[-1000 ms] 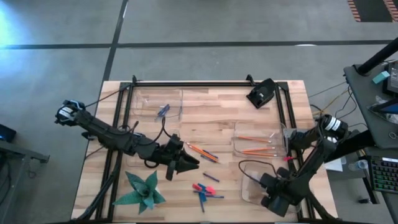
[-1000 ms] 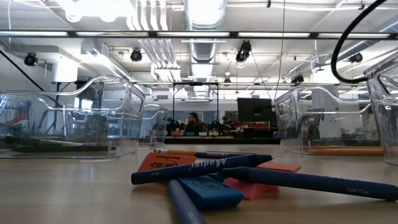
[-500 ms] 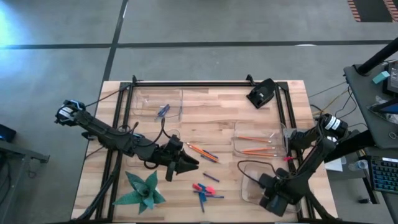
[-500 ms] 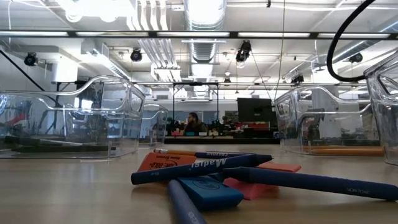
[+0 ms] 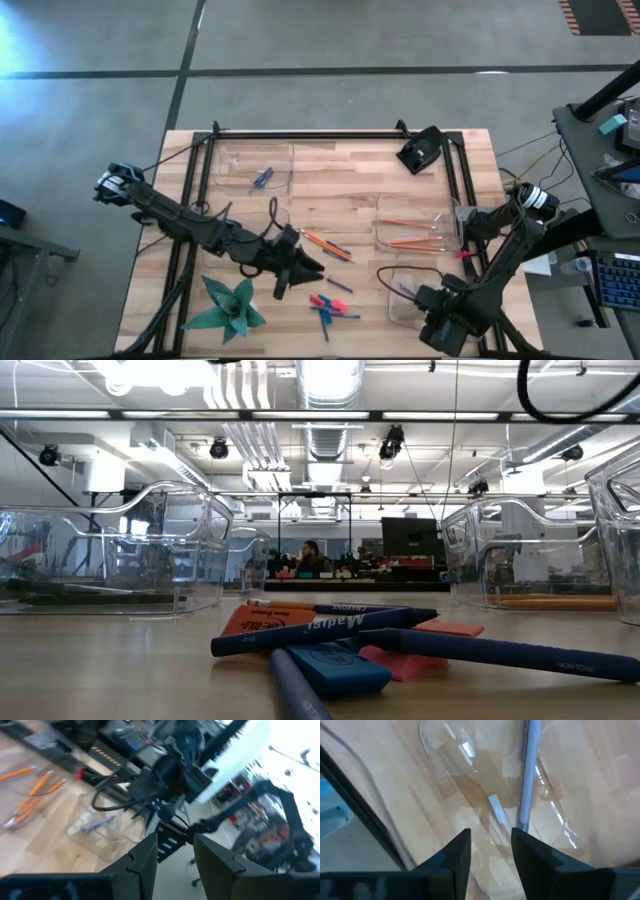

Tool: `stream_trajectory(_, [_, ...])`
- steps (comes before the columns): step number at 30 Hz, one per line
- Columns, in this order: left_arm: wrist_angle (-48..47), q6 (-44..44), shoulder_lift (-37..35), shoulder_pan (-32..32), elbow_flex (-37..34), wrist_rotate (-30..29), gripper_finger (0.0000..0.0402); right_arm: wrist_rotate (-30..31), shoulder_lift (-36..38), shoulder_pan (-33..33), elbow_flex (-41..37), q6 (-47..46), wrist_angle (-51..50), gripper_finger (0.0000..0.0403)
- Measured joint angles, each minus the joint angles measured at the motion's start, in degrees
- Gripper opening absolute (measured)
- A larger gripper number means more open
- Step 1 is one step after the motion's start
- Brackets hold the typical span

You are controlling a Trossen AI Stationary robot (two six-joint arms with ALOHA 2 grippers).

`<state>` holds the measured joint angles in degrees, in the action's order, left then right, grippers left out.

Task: Sort crayons/erasers/pens/pencils in bins
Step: Put the orange pencil into the middle right transparent bin

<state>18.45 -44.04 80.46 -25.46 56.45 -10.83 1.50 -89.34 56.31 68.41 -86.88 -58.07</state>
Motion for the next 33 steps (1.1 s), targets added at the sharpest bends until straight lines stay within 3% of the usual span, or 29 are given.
stream_trajectory(7, [1.19,14.32,7.2,-0.15,5.4,5.29,0.0114,4.5,0.0,0.04,6.23,3.11,-7.86,0.0126])
stream_trajectory(11, [1.45,25.8,10.02,-0.14,8.15,5.35,0.0114,12.91,0.0,-0.06,9.08,5.6,-10.04,0.0128])
stream_trajectory(15, [1.04,29.69,11.03,1.09,8.89,5.76,0.0114,22.42,0.0,-1.53,12.19,7.62,-10.92,0.0123])
stream_trajectory(22, [0.8,31.57,4.82,3.43,8.89,9.04,0.0114,37.21,0.04,-9.4,17.96,12.16,-13.38,0.0122])
stream_trajectory(27, [-5.48,34.47,-2.17,3.61,8.89,9.7,0.0114,37.86,-0.01,-20.71,18.92,16.86,-10.31,0.0123])
stream_trajectory(33, [-14.86,35.46,-9.51,3.68,8.89,8.23,0.0114,36.48,-0.81,-32.33,17.99,29.53,0.48,0.0123])
